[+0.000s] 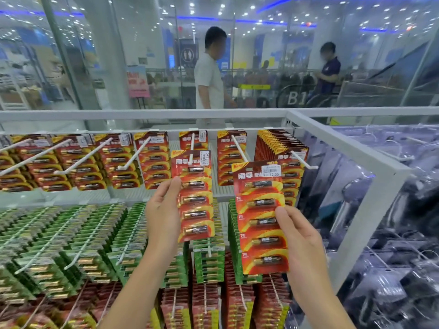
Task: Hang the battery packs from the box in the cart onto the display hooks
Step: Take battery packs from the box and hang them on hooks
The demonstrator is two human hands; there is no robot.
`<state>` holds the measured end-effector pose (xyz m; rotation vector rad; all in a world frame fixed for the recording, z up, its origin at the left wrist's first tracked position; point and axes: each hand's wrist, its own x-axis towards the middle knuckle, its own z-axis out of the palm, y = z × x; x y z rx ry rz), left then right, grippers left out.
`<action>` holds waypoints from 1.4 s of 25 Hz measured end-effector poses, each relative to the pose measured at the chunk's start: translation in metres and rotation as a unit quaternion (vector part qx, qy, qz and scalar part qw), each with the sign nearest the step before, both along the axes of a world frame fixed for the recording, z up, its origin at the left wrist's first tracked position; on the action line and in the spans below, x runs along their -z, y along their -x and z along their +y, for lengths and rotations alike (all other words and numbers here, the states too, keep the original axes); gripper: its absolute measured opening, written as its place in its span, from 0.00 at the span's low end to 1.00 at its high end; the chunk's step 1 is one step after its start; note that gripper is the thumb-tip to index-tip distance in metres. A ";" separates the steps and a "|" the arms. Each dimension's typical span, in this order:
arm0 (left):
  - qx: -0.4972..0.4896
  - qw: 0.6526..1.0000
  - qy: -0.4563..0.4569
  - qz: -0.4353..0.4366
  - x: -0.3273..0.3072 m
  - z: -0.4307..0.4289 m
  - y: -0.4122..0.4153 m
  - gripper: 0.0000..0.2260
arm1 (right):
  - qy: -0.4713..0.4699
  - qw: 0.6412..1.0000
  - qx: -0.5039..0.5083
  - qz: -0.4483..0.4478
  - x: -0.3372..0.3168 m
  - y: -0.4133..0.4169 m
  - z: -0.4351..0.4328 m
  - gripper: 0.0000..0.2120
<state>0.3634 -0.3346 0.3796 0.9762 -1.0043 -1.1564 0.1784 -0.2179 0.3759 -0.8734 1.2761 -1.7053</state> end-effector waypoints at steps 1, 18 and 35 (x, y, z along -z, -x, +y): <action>0.000 1.000 -0.001 -0.005 0.001 -0.006 0.001 0.12 | -0.002 1.000 0.008 0.003 0.002 -0.001 -0.002 0.10; -0.016 1.000 -0.013 0.010 0.002 -0.068 0.014 0.10 | -0.036 0.997 0.027 0.062 0.000 -0.006 -0.087 0.14; -0.119 0.990 -0.002 -0.071 0.009 -0.147 0.027 0.10 | -0.069 0.986 0.092 0.125 0.023 0.015 -0.224 0.14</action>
